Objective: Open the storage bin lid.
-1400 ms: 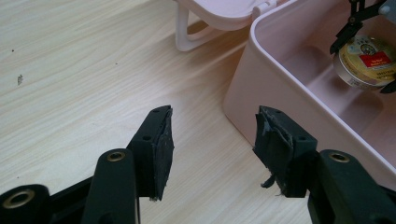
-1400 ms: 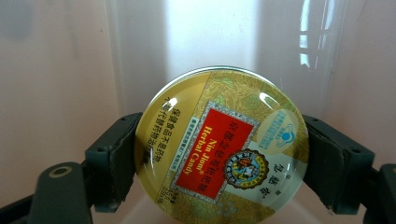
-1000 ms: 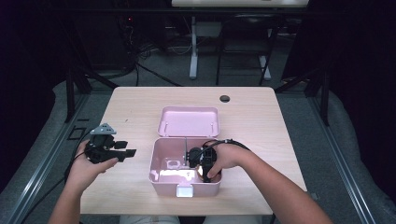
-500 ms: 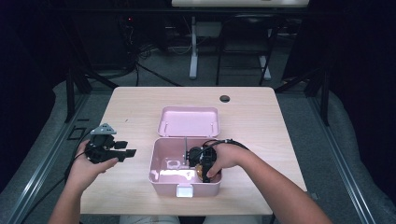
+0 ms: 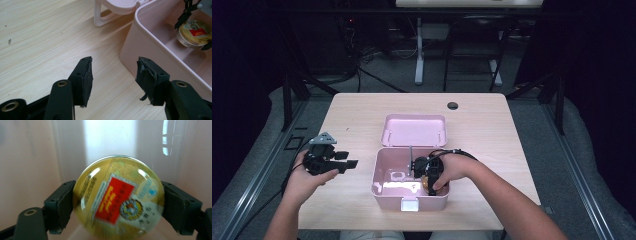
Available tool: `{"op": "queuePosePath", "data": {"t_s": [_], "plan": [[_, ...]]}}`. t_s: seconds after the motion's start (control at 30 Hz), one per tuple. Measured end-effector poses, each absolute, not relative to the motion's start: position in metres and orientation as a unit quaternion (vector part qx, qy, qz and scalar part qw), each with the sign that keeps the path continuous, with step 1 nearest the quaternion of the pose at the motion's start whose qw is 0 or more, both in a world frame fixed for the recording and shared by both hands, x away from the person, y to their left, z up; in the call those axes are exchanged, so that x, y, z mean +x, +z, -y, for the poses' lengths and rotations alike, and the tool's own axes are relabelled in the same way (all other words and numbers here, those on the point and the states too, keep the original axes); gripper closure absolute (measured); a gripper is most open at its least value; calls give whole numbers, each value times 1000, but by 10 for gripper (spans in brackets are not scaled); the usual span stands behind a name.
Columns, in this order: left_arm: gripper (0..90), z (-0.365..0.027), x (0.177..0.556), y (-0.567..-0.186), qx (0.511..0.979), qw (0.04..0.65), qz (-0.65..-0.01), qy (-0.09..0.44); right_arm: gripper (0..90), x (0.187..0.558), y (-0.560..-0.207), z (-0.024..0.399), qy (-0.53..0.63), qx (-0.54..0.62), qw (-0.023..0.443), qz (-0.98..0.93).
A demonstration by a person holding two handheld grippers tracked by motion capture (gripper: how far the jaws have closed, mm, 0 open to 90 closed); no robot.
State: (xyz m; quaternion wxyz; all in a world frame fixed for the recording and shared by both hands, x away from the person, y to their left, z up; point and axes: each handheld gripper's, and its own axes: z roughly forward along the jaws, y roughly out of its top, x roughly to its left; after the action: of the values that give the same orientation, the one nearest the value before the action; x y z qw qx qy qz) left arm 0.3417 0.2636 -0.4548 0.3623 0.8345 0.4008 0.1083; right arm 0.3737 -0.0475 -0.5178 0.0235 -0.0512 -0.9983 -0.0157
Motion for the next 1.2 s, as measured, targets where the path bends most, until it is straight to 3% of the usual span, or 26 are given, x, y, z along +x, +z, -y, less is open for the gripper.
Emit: {"op": "queuePosePath", "data": {"t_s": [1.2], "plan": [[470, -261, 342, -456, 838, 360, -398, 102, 192, 365, -475, 50, -60, -54, 2, 997]]}}
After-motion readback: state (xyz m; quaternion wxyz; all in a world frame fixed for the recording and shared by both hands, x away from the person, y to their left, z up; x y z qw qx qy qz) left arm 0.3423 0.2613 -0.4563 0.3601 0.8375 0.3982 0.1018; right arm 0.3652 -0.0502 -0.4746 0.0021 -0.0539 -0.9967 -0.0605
